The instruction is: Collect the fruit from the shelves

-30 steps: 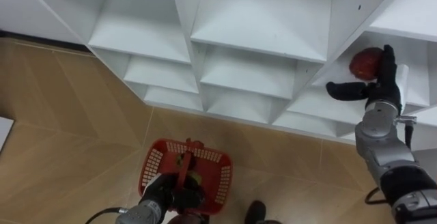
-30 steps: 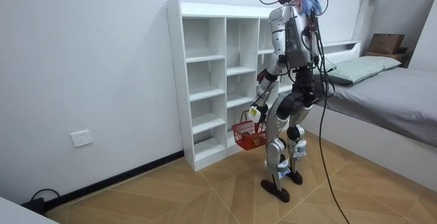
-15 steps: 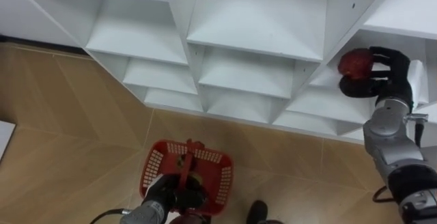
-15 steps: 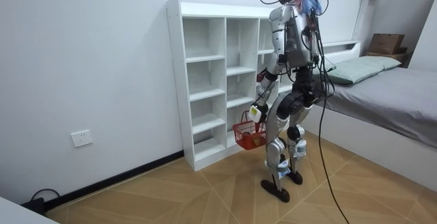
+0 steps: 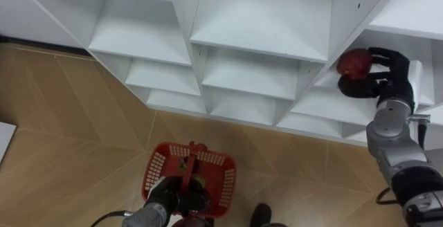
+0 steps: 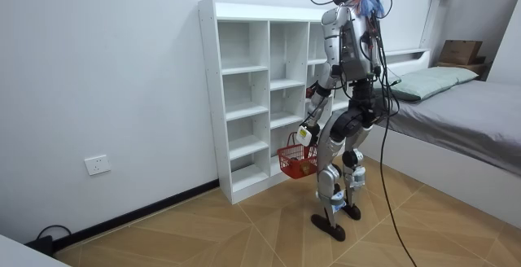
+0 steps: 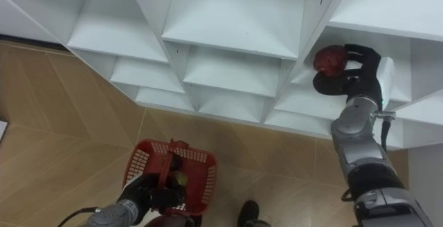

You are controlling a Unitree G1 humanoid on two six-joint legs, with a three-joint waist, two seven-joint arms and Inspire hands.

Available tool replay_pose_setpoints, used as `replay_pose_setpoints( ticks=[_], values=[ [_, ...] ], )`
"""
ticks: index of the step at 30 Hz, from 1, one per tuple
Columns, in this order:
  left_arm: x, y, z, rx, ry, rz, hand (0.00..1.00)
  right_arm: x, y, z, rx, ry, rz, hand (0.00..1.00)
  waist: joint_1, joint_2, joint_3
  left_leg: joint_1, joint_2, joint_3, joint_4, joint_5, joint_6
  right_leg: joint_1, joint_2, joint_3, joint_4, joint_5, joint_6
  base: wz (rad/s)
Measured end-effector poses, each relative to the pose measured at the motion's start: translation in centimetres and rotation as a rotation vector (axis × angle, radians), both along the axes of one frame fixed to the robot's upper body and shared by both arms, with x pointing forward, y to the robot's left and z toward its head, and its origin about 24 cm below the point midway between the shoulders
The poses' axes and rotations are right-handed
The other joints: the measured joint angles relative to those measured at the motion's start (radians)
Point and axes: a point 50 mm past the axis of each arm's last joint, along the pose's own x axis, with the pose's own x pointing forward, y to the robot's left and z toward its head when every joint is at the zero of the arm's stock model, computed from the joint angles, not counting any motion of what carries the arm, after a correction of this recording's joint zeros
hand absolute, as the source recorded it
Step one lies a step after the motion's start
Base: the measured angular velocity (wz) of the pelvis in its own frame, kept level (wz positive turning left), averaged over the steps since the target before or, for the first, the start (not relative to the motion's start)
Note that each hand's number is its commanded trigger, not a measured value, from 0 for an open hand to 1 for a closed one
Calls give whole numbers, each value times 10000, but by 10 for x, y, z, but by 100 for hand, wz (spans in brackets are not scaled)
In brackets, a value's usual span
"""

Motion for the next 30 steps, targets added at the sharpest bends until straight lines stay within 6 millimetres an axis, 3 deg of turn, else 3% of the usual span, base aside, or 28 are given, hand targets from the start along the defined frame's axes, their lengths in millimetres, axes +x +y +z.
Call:
replay_pose_setpoints(
  ticks=[22,30],
  values=[
    [1,-3,1,-32,-106,-185,100,7,12,3,314,-153,553,100,-109,-35,14,50,-9,133,49,4,5,4,-29,66,9,-7,10,-1],
    [9,2,6,45,-463,-206,100,8,25,-5,1250,163,1255,100,-207,-230,126,402,11,405,-39,5,9,209,-25,280,-24,-31,40,-7]
  ],
)
